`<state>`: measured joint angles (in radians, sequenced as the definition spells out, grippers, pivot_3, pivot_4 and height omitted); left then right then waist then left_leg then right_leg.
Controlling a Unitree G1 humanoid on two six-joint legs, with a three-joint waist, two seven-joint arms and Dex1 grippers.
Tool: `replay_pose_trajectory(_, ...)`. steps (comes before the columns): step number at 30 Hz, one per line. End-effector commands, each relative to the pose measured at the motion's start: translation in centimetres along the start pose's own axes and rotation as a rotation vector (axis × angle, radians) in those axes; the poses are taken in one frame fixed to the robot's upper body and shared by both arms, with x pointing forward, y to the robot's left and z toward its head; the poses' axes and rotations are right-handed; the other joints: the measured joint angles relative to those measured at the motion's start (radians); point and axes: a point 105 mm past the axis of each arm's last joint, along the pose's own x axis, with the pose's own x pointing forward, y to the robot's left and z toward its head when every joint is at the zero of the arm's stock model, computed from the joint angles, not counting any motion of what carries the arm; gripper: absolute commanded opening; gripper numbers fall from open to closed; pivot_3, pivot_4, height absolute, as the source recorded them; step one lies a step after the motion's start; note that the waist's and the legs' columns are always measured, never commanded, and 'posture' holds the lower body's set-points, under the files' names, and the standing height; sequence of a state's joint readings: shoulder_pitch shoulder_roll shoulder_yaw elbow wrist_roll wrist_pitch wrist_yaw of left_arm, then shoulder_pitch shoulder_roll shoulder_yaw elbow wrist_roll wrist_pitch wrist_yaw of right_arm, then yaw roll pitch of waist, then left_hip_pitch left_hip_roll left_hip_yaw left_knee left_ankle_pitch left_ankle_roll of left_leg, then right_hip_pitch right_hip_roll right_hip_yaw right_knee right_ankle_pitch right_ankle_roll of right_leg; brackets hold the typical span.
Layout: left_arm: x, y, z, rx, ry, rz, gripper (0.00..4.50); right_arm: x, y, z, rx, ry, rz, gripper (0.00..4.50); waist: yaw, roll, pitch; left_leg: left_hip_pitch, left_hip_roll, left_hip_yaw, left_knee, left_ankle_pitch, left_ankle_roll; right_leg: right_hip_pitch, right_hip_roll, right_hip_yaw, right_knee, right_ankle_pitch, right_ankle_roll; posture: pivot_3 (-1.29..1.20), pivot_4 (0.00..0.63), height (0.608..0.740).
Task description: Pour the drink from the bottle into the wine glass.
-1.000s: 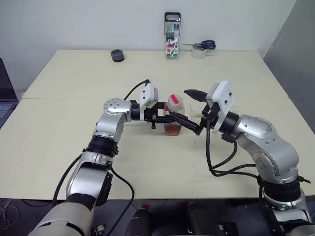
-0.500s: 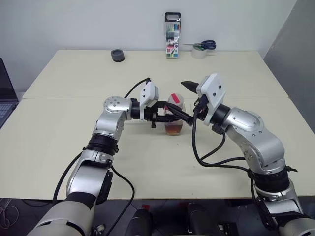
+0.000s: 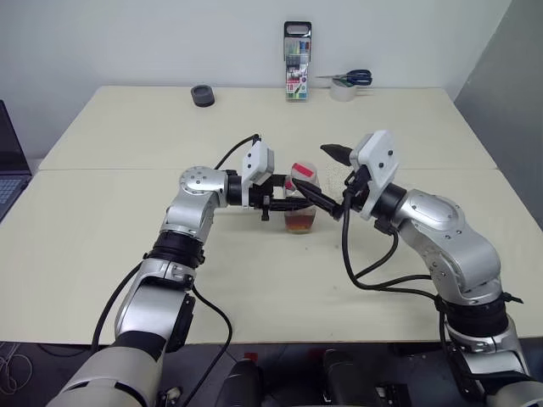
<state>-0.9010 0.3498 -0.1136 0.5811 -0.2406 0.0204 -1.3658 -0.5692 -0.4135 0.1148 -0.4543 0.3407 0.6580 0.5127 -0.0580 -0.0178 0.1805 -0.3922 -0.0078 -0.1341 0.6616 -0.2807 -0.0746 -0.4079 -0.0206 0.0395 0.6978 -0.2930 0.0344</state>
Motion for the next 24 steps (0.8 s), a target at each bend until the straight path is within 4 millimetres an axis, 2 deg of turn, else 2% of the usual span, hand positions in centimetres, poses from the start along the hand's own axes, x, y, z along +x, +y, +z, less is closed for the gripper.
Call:
replay_pose_trajectory(1,-0.2,0.2,1.4,0.053,-0.035,0.000,1.71,-1.1,-1.0,1.3,-0.021,-0.030,-0.032,4.36,0.000,0.000,0.000,0.000,0.000,0.000,0.000,0.000,0.000,0.000,0.000,0.000,0.000,0.000,0.000,0.00,0.150,0.740)
replay_pose_trajectory(11,-0.3,0.4,1.6,0.045,-0.044,0.009,1.71,-1.5,1.4,2.6,0.037,-0.053,0.123,4.36,0.000,0.000,0.000,0.000,0.000,0.000,0.000,0.000,0.000,0.000,0.000,0.000,0.000,0.000,0.000,0.00,0.150,0.740)
replay_pose_trajectory(24,-0.2,0.5,1.8,0.043,-0.044,0.006,1.71,0.2,1.0,2.8,-0.020,-0.071,0.064,4.36,0.000,0.000,0.000,0.000,0.000,0.000,0.000,0.000,0.000,0.000,0.000,0.000,0.000,0.000,0.000,0.00,0.150,0.740)
